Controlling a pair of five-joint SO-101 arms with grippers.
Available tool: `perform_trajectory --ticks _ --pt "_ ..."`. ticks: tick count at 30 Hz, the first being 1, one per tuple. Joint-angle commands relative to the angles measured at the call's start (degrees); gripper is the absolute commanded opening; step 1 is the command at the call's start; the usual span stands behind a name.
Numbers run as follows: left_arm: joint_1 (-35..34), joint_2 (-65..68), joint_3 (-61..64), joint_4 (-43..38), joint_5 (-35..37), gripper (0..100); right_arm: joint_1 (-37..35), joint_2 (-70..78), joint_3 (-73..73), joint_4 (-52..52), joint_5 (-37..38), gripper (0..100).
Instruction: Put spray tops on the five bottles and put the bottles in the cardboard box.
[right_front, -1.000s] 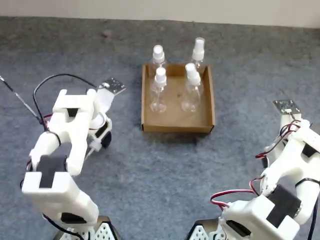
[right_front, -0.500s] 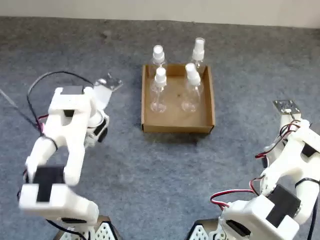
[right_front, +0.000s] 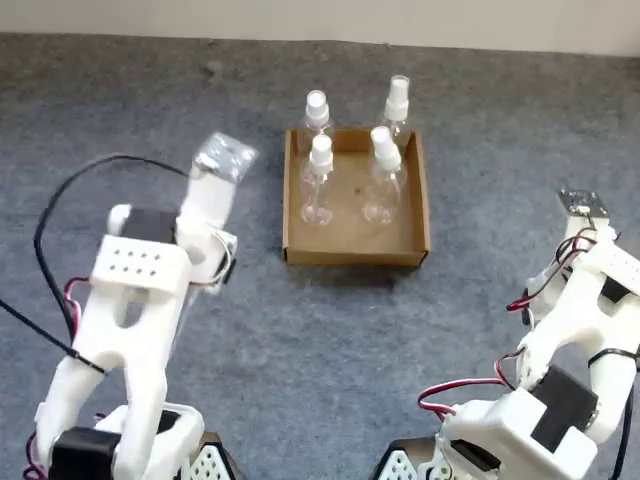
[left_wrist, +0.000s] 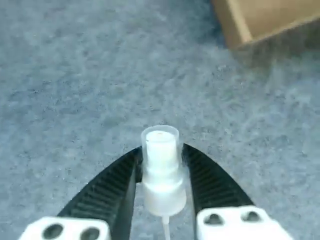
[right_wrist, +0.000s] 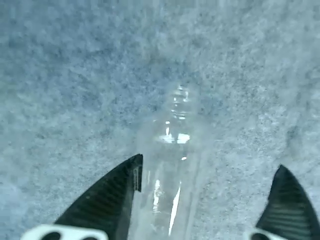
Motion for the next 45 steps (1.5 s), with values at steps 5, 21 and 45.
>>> perform_trajectory --ticks 5,21,45 --pt "1.1 -3.9 3.7 -3.3 0.5 0 -5.5 -0.4 -2.9 0.0 -6.6 34.4" --pt "1.4 -3.6 5.0 -3.5 0.4 0 -5.9 11.8 -7.8 0.0 -8.7 33.0" --pt "1.2 -3.9 4.1 -4.3 0.8 0 -7.5 5.6 -16.3 7.8 -8.6 1.8"
